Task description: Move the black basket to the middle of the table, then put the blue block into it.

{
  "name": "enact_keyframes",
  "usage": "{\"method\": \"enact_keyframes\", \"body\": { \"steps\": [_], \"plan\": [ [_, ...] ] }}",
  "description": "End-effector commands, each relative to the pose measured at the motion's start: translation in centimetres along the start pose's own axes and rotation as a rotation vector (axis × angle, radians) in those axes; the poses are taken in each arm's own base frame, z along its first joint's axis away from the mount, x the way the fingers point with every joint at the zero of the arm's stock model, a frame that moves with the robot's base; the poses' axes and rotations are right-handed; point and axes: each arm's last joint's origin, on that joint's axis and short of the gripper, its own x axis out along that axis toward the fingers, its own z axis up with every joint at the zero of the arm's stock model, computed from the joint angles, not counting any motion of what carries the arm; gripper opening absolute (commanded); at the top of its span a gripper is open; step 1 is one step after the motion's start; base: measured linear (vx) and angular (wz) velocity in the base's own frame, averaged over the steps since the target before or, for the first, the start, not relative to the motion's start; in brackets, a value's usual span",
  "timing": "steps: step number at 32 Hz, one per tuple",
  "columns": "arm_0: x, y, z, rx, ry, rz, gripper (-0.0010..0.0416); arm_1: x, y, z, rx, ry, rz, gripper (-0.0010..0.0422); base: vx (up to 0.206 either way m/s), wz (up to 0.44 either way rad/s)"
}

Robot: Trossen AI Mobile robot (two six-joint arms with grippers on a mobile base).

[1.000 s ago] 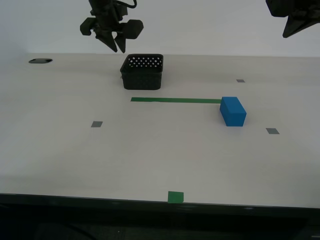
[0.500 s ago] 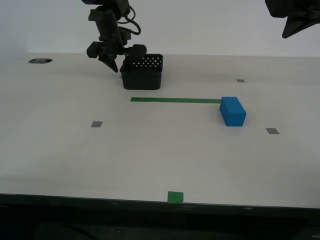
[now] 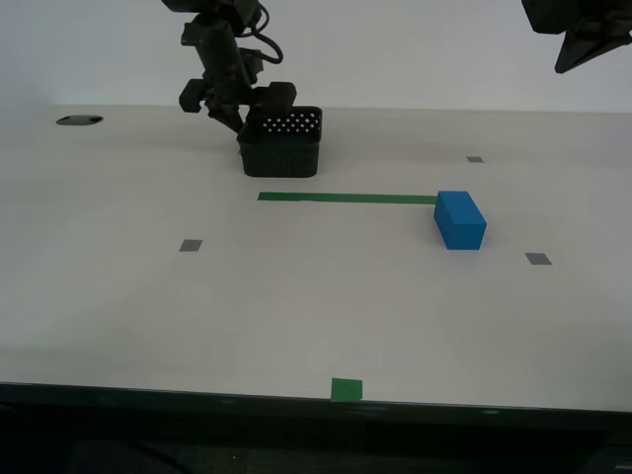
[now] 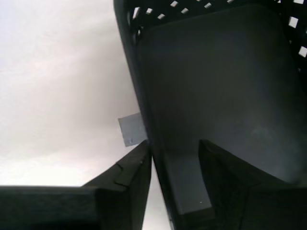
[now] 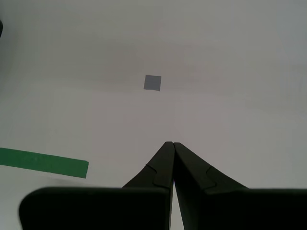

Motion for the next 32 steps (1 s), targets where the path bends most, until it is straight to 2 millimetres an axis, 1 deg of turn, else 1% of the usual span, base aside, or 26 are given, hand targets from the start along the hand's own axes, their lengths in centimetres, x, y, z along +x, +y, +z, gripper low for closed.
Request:
{"method": "enact_keyframes", "body": {
  "steps": [1, 2, 6, 8, 9, 13, 16, 18, 20, 21, 23, 25, 29, 30, 32],
  "plan": [
    [0.0, 0.0, 0.0, -0.003, -0.001, 0.002, 0.0, 0.0, -0.4, 0.0, -0.011, 0.004, -0.003, 0.008, 0.0, 0.0],
    [0.0, 0.0, 0.0, -0.003, -0.001, 0.002, 0.0, 0.0, -0.5, -0.1, -0.011, 0.006, -0.004, 0.0071, 0.0, 0.0],
    [0.0, 0.0, 0.0, -0.003, 0.0, 0.002, 0.0, 0.0, -0.7, -0.1, -0.021, 0.009, -0.004, -0.0001, 0.0, 0.0],
    [0.0, 0.0, 0.0, -0.003, 0.0, 0.002, 0.0, 0.2, -0.7, -0.4, -0.027, 0.018, -0.004, 0.0003, 0.0, 0.0],
    [0.0, 0.0, 0.0, -0.003, 0.0, 0.002, 0.0, 0.4, -0.7, -0.7, -0.028, 0.028, -0.003, -0.0003, 0.0, 0.0],
    [0.0, 0.0, 0.0, -0.003, -0.002, 0.002, 0.0, 1.0, -1.0, -1.7, -0.024, 0.067, -0.004, -0.0002, 0.0, 0.0],
    [0.0, 0.0, 0.1, -0.004, -0.007, 0.002, 0.0, 1.1, -2.6, -2.1, 0.003, 0.093, -0.028, -0.0002, 0.0, 0.0],
    [0.0, 0.0, 0.1, -0.004, -0.007, 0.002, 0.0, 1.0, -4.5, -2.5, 0.036, 0.103, -0.043, -0.0002, 0.0, 0.0],
    [0.0, 0.0, 0.1, -0.004, -0.007, 0.002, 0.0, 0.9, -5.6, -2.7, 0.057, 0.113, -0.053, -0.0002, 0.0, 0.0],
    [0.0, 0.0, 0.1, -0.003, -0.007, 0.002, 0.0, 0.9, -6.5, -3.0, 0.074, 0.125, -0.059, -0.0002, 0.0, 0.0],
    [0.0, 0.0, 0.1, -0.003, -0.007, 0.002, 0.0, 0.8, -7.3, -3.2, 0.089, 0.132, -0.065, -0.0002, 0.0, 0.0],
    [0.0, 0.0, 0.1, -0.003, -0.006, 0.002, 0.0, 0.6, -8.8, -3.7, 0.118, 0.16, -0.074, -0.0002, 0.0, 0.0],
    [0.0, 0.0, 0.1, -0.003, -0.007, 0.002, 0.0001, 0.4, -9.9, -4.4, 0.138, 0.206, -0.099, -0.0002, 0.0, 0.0],
    [0.0, 0.0, 0.1, -0.003, -0.007, 0.002, 0.0, 0.1, -10.6, -4.5, 0.151, 0.223, -0.104, -0.0002, 0.0, 0.0],
    [0.0, 0.0, 0.1, -0.004, -0.008, 0.002, 0.0, -0.3, -11.1, -4.7, 0.164, 0.25, -0.104, -0.0002, 0.0, 0.0]
  ]
}}
